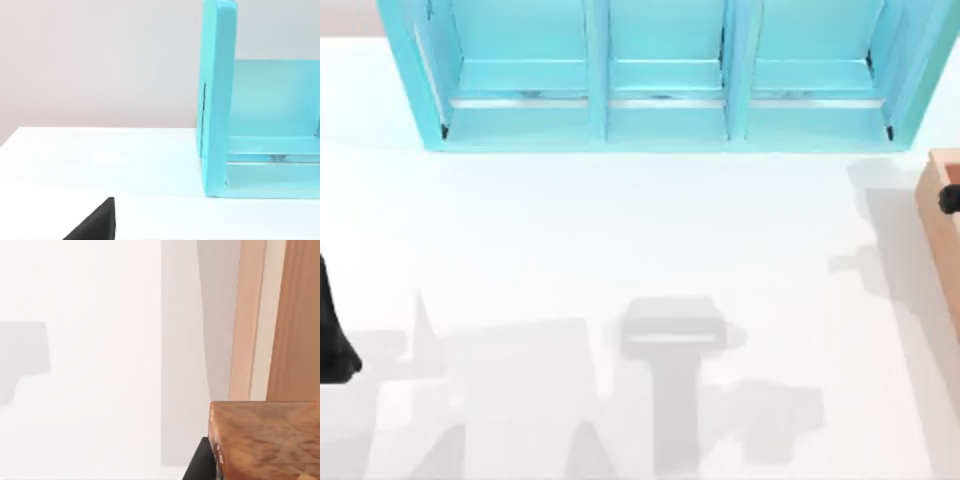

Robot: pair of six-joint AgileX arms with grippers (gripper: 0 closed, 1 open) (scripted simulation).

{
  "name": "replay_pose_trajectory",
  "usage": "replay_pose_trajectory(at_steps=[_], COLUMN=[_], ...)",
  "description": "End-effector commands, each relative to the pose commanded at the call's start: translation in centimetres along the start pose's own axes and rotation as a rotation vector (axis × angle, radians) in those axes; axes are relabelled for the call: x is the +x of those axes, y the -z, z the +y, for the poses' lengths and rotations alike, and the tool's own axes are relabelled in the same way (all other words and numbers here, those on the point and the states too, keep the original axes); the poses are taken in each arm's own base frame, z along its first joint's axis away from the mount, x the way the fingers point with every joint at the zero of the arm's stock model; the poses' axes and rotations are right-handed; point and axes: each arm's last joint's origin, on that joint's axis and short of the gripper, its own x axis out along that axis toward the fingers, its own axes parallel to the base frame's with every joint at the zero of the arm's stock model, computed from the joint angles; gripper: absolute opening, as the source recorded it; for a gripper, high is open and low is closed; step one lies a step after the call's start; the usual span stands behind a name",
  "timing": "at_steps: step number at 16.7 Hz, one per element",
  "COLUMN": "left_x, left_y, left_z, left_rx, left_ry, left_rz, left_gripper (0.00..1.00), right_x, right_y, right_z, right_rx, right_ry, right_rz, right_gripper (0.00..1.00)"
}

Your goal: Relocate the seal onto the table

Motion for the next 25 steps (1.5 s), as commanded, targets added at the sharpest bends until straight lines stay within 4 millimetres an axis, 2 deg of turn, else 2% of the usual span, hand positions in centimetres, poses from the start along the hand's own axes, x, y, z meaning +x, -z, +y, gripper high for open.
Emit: replay_pose_trajectory(at_steps=[4,7,9,12,16,18,20,25], left_x=[0.0,0.0,0.0,0.0,0.0,0.0,0.0,0.0], left_y=[0.0,0.0,0.0,0.0,0.0,0.0,0.0,0.0], left_z=[0.0,0.0,0.0,0.0,0.0,0.0,0.0,0.0], left_rx=[0.0,0.0,0.0,0.0,0.0,0.0,0.0,0.0], left_ry=[0.0,0.0,0.0,0.0,0.0,0.0,0.0,0.0], left_rz=[0.0,0.0,0.0,0.0,0.0,0.0,0.0,0.0], left_gripper=[1.0,1.0,1.0,1.0,1.0,1.0,1.0,1.0], right_x=[0.2,1.2,2.8,5.5,8.8,10.3,11.0,11.2], right_y=[-0.2,-1.9,-3.6,-5.5,-5.9,-5.6,-5.3,-5.3], right_z=[0.3,2.6,5.5,10.9,18.7,21.5,22.9,22.9], right_rx=[0.001,0.005,0.013,0.011,-0.002,-0.001,0.0,0.004], right_ry=[0.004,0.011,0.019,0.031,0.017,0.013,0.004,0.004], right_rz=[0.01,0.027,0.048,0.057,0.019,0.01,0.0,0.004], right_gripper=[0.0,0.0,0.0,0.0,0.0,0.0,0.0,0.0])
